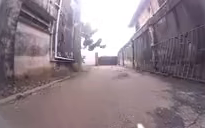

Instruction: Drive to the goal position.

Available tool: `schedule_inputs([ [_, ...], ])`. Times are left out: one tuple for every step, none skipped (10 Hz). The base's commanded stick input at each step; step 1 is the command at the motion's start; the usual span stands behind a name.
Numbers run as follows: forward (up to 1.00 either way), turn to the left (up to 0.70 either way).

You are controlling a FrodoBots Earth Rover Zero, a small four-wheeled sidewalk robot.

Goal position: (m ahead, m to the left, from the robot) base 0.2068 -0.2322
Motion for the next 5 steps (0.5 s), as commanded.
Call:
schedule_inputs([
  [0.70,0.00],
  [0.70,0.00],
  [0.70,0.00],
  [0.70,0.00],
  [0.70,0.00],
])
